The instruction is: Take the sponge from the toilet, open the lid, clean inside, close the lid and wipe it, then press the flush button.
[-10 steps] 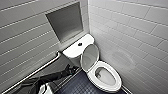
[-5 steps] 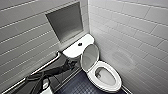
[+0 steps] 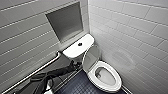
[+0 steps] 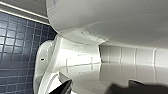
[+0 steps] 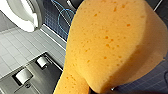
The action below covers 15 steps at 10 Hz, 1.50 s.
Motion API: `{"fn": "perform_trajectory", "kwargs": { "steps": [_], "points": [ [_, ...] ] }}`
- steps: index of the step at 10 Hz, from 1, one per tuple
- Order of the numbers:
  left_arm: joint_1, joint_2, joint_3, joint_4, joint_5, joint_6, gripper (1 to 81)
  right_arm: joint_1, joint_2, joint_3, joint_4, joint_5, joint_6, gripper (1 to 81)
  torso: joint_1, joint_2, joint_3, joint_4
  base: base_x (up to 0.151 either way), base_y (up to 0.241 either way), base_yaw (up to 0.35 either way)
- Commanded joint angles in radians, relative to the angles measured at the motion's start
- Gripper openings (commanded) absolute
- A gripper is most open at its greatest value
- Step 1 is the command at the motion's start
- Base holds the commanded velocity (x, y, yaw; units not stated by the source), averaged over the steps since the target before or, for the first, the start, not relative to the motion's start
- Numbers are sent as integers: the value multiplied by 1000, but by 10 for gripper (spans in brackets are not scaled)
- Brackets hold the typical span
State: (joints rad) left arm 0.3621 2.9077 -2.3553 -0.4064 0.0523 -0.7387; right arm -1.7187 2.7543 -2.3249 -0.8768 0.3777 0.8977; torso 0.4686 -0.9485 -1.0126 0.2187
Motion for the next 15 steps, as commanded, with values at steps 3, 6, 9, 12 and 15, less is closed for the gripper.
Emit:
{"fn": "perform_trajectory", "kwargs": {
  "steps": [3,6,9,12,15],
  "points": [
    [-58,-184,404,218,102,6,811,-36,-12,4,-13,-36,1,10,0,0,0,0,0,0,0],
    [161,-403,687,650,222,5,811,7,0,-150,47,-25,9,10,0,0,0,0,0,0,0],
    [400,-519,749,817,219,5,811,23,78,-253,33,-81,15,10,0,0,0,0,0,0,0],
    [582,-496,709,940,218,5,811,18,138,-318,16,-192,12,10,0,0,0,0,0,0,0],
    [731,-472,665,1072,208,7,811,50,187,-333,242,-338,-247,10,0,0,0,0,0,0,0]
  ]
}}
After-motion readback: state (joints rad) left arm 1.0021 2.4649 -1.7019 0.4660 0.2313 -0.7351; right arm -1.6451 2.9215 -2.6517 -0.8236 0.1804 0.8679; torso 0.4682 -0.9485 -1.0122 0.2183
